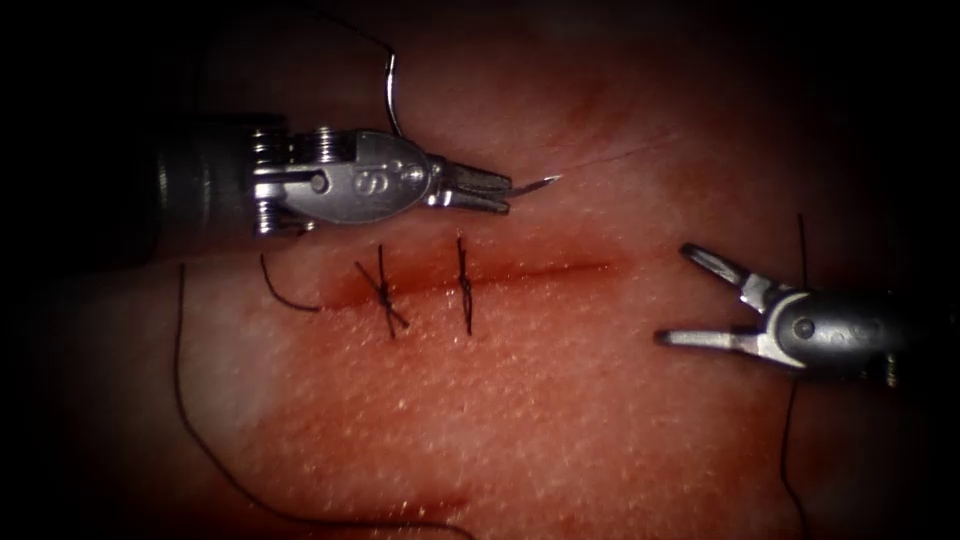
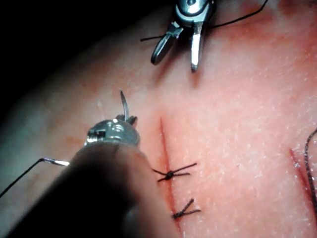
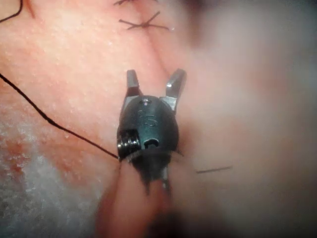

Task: Wound Closure
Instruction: Hand needle to right jaws

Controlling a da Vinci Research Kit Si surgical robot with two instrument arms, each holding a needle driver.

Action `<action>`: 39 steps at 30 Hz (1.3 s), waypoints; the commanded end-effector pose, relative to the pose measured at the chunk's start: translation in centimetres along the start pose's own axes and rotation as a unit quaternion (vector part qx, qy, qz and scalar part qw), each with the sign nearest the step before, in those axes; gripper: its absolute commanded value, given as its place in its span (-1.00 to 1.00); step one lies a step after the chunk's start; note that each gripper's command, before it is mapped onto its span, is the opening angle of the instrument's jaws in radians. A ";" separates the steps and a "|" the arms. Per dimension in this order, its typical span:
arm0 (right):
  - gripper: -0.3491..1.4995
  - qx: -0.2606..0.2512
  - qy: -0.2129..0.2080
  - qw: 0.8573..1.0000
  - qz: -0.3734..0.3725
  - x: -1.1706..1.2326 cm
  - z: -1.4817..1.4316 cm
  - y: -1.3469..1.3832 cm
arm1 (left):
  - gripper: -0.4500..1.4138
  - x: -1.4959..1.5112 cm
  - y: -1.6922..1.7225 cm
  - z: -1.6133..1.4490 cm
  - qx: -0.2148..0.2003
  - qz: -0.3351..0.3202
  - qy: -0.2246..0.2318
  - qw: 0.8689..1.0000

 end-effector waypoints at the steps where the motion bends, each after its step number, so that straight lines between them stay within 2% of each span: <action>1: 0.47 0.008 0.006 1.000 0.022 0.06 0.07 0.06 | -1.00 0.04 -0.02 0.08 0.000 0.015 0.010 1.000; 3: 0.31 0.021 0.015 0.997 0.075 0.12 0.08 0.16 | -1.00 0.17 0.03 0.10 -0.001 0.040 0.030 0.999; 5: 0.23 0.032 0.020 0.991 0.126 0.17 0.10 0.24 | -1.00 0.28 0.08 0.12 0.000 0.068 0.045 0.997; 8: 0.31 0.051 0.019 0.978 0.201 0.24 0.16 0.36 | -1.00 0.41 0.16 0.13 -0.007 0.106 0.067 0.992; 12: 0.27 0.096 0.032 0.953 0.285 0.28 0.25 0.47 | -1.00 0.54 0.26 0.14 -0.020 0.154 0.110 0.982; 13: 0.25 0.111 0.038 0.941 0.319 0.29 0.28 0.48 | -1.00 0.56 0.28 0.14 -0.024 0.164 0.122 0.979; 16: 0.53 0.140 0.041 0.901 0.408 0.31 0.39 0.50 | -1.00 0.59 0.36 0.13 -0.034 0.192 0.153 0.969; 18: 0.65 0.154 0.037 0.884 0.440 0.32 0.45 0.49 | -1.00 0.58 0.42 0.11 -0.044 0.211 0.182 0.959; 21: 0.67 0.188 0.031 0.854 0.484 0.35 0.56 0.44 | -1.00 0.53 0.47 0.04 -0.058 0.228 0.219 0.947; 22: 0.67 0.208 0.027 0.837 0.505 0.36 0.61 0.42 | -1.00 0.51 0.47 0.02 -0.058 0.234 0.228 0.943; 25: 0.65 0.249 0.020 0.810 0.531 0.40 0.72 0.35 | -1.00 0.42 0.49 -0.06 -0.061 0.262 0.243 0.932; 26: 0.63 0.256 0.019 0.807 0.533 0.41 0.74 0.34 | -1.00 0.39 0.49 -0.09 -0.060 0.266 0.244 0.930; 29: 0.67 0.286 0.018 0.784 0.551 0.46 0.87 0.24 | -1.00 0.28 0.49 -0.16 -0.060 0.282 0.254 0.923; 32: 0.65 0.323 0.034 0.763 0.559 0.50 1.02 0.10 | -1.00 0.13 0.48 -0.20 -0.060 0.292 0.261 0.918; 33: 0.63 0.332 0.037 0.760 0.557 0.51 1.05 0.07 | -1.00 0.09 0.48 -0.19 -0.062 0.293 0.267 0.916; 35: 0.47 0.362 0.055 0.744 0.559 0.53 1.13 -0.02 | -1.00 0.01 0.49 -0.16 -0.061 0.300 0.279 0.910; 36: 0.49 0.372 0.061 0.736 0.563 0.53 1.17 -0.05 | -1.00 0.00 0.49 -0.14 -0.061 0.301 0.281 0.909; 39: 0.56 0.383 0.067 0.730 0.562 0.57 1.24 -0.13 | -1.00 -0.04 0.50 -0.09 -0.063 0.305 0.286 0.906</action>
